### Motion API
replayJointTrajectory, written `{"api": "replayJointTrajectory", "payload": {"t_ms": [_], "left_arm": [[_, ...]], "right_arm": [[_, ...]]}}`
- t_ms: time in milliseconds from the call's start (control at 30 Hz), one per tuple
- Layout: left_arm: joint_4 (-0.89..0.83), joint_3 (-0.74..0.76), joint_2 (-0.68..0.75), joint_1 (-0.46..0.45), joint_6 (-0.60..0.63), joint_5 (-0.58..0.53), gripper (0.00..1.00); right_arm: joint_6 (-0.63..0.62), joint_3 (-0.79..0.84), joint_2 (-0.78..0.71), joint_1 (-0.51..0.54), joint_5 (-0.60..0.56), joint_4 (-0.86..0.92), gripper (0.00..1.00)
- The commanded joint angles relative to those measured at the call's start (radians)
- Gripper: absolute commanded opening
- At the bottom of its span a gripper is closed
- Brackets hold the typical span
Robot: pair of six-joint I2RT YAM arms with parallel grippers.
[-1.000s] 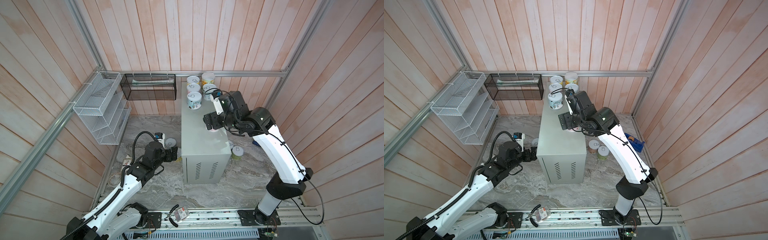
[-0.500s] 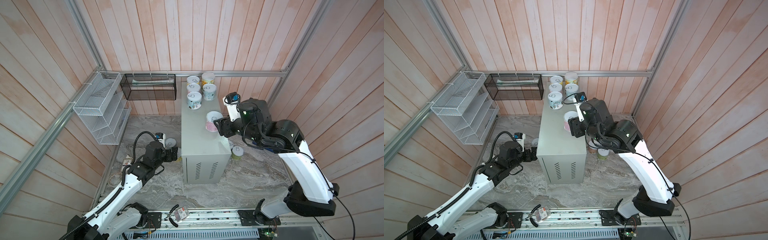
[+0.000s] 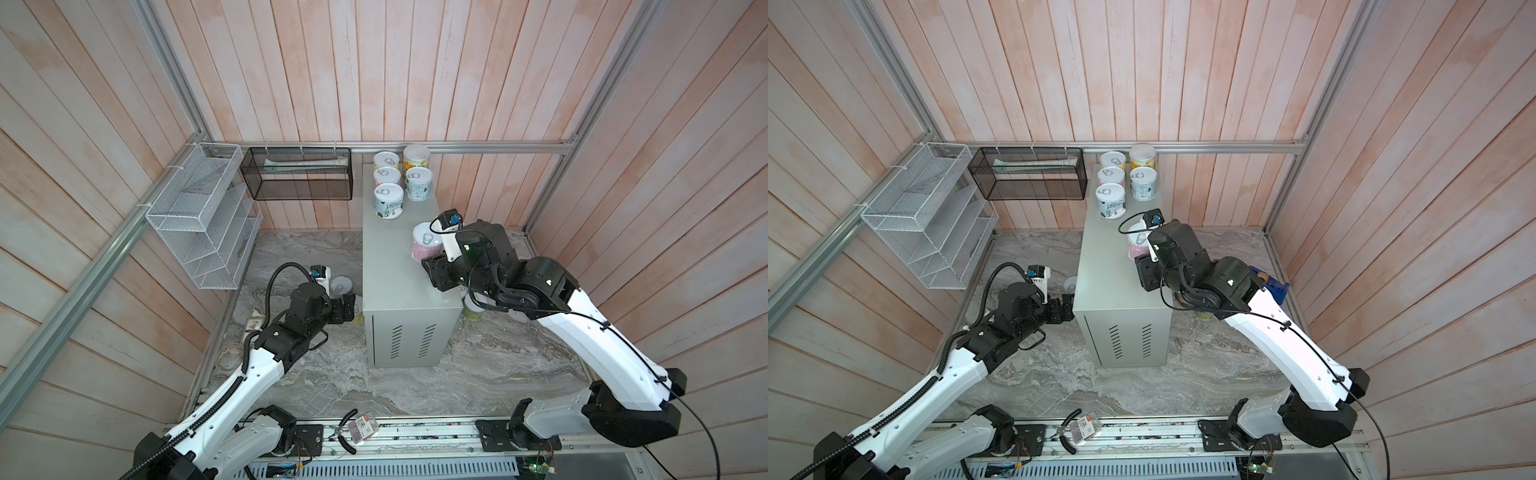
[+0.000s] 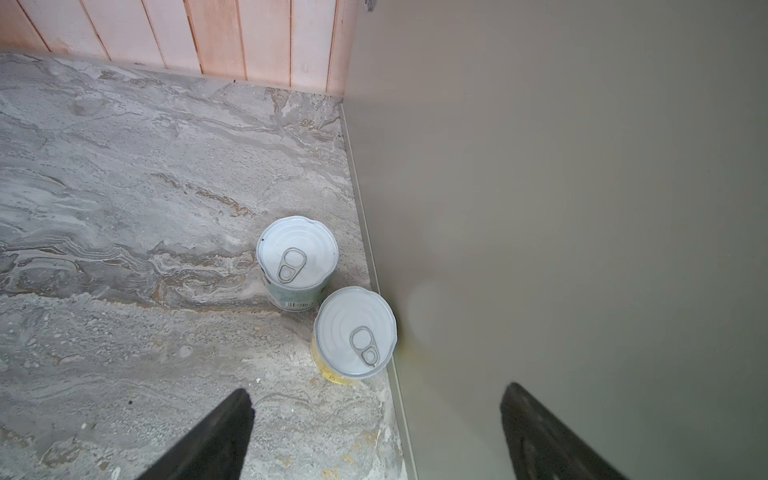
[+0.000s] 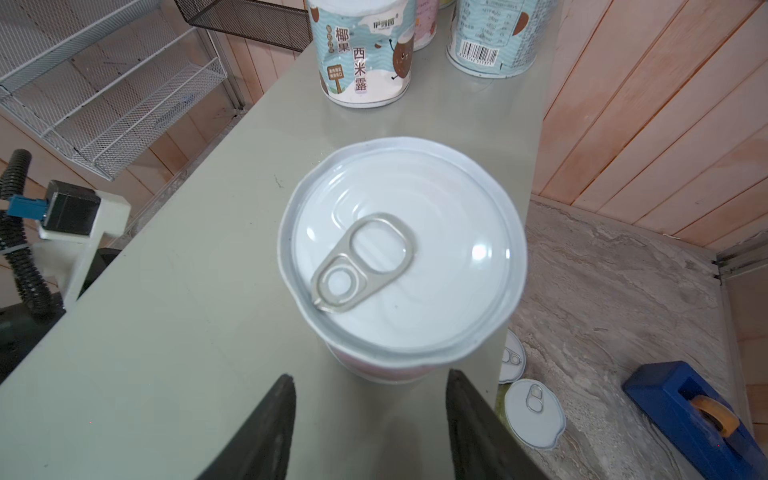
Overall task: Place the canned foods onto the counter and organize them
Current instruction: 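Lower the pink can onto the cabinet top beside the pale-blue can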
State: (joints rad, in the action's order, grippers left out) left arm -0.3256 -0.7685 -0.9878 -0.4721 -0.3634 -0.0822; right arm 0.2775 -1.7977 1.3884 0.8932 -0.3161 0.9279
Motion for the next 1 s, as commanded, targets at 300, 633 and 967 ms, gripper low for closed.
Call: {"api": "replayJointTrajectory", "payload": {"t_ms": [300, 633, 967], "left_arm": [[0.025, 0.014, 0.015, 0.000, -0.003, -0.001, 0.95], [0.041, 0.016, -0.011, 0.005, 0.005, 0.007, 0.95], [0.066, 0.018, -0.041, 0.013, 0.012, 0.012, 0.95]], "right_arm": [[-0.027, 0.055, 0.023, -0.057, -0.001, -0.129, 0.57], [-0.057, 0.137, 0.017, -0.168, 0.090, -0.287, 0.57], [-0.097, 0.099, 0.088, -0.215, 0.081, -0.356, 0.57]]}}
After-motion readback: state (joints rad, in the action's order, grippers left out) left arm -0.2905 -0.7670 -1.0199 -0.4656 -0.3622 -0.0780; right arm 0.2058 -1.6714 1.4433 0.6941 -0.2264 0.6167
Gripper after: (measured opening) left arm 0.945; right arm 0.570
